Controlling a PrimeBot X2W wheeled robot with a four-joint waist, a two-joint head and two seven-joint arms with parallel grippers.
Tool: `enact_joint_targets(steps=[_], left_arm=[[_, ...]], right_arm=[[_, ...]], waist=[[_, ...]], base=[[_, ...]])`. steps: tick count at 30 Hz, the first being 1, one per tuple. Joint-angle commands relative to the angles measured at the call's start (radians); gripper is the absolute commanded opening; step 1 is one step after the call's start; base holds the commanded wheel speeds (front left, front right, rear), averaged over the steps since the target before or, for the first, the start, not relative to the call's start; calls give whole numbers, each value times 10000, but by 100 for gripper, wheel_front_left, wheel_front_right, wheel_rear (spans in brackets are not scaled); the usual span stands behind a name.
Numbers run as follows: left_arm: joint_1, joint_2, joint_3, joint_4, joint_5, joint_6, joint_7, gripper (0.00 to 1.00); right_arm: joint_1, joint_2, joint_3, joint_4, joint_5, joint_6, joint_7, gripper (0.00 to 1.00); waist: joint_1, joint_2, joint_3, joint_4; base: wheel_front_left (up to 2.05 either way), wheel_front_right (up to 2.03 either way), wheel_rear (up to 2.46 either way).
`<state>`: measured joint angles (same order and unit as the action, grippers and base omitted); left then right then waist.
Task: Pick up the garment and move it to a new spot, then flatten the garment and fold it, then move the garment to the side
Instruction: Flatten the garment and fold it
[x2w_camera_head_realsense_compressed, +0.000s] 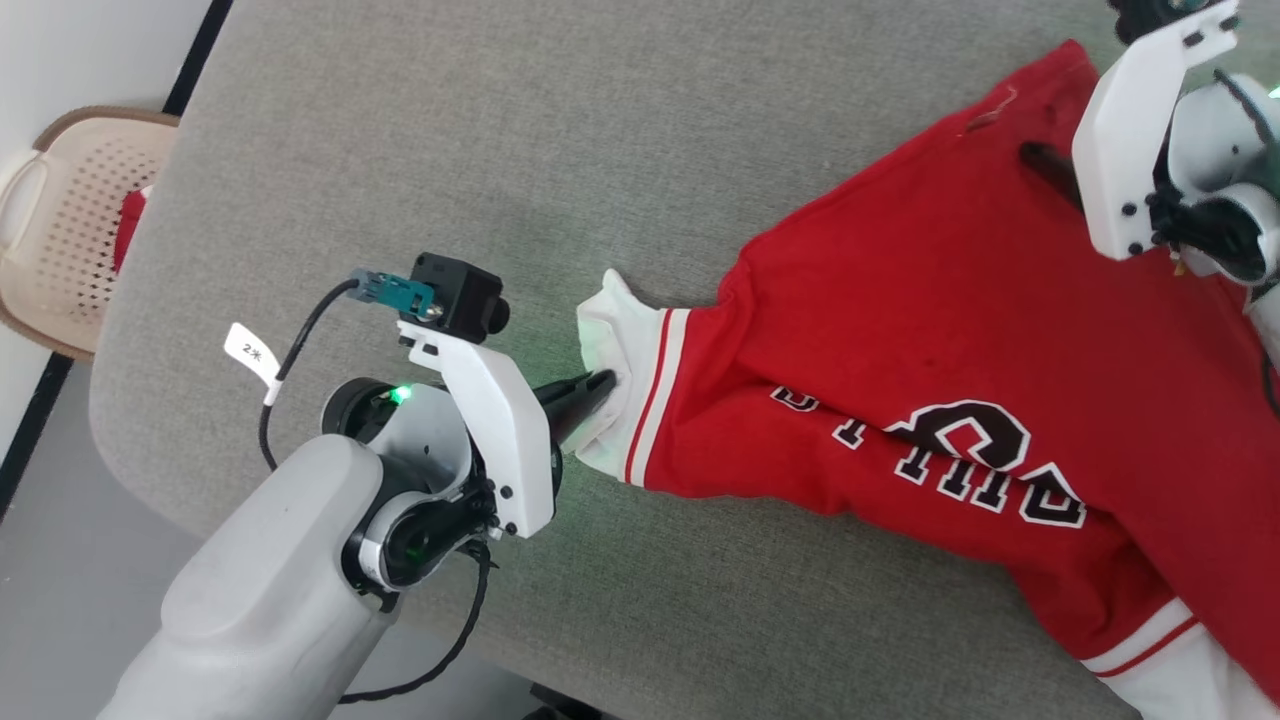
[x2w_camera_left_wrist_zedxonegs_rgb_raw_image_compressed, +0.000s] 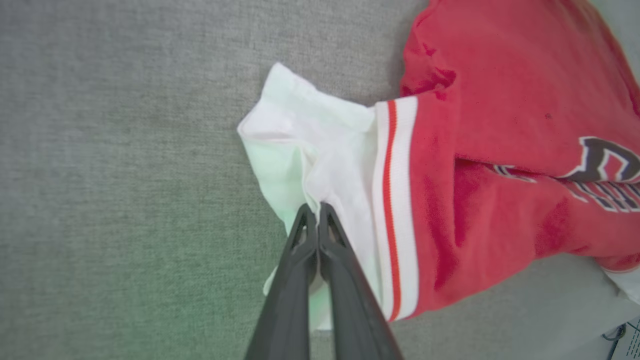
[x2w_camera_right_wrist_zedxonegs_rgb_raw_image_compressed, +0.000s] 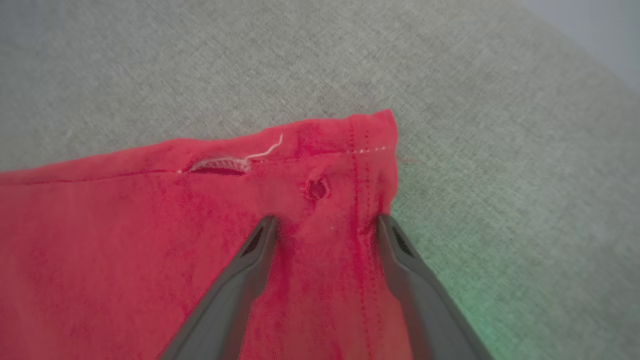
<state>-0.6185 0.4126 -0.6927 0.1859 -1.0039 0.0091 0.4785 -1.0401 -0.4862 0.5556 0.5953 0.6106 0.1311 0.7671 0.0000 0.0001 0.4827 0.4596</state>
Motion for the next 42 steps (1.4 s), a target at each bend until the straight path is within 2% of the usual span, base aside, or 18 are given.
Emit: enact_joint_targets(steps=[1,6,7,8,11,16,24,31,37,42], left_arm=[[-172,-16,1,63,-34,-52,-50,0],[-352,-150,7,514,-133,-254,-96,0],[-403,-146,34,607,-157,-283,-85,0],[-449,-118,52,715,-147,-286,-62,0],[-669,22,147,924,-197,-364,33,0],[-1297,594,436,992,-32,-224,344,0],[-2644,2044,971,533,415,272,1253,0],[-3783,2959,1209,520,813,222,1819,0],[-4964,3212,1351,941,1057,62,2139,0],[-5890,3143,1395,1397,1222,-46,2196,0]], right_arm=[[445,87,331,440,150,-7,288,100],[703,89,1282,1469,654,-4,929,100],[658,9,1498,1474,645,-4,999,15],[545,-92,1577,1444,718,-4,863,0],[-76,-176,1364,1421,980,-6,265,0],[-1051,-384,1342,644,1336,-12,-610,0],[-1284,-952,1490,-898,1804,-9,-1285,0],[-1419,-902,853,-1585,1978,-9,-1623,0],[-1633,-762,107,-1979,1801,-13,-1559,0],[-1807,-508,-616,-2140,1607,-13,-1323,0]], waist=[[0,-1,115,122],[0,-1,123,177],[0,-1,108,158],[0,-1,92,128],[0,-1,-21,-71],[0,-1,-351,-636],[0,-1,-1101,-1821],[0,-1,-1611,-2690],[0,-1,-2035,-3243],[0,-1,-2183,-3506]], base=[[0,0,0],[0,0,0],[0,0,0],[0,0,0],[0,0,0],[0,0,0],[0,0,0],[0,0,0],[0,0,0],[0,0,0]])
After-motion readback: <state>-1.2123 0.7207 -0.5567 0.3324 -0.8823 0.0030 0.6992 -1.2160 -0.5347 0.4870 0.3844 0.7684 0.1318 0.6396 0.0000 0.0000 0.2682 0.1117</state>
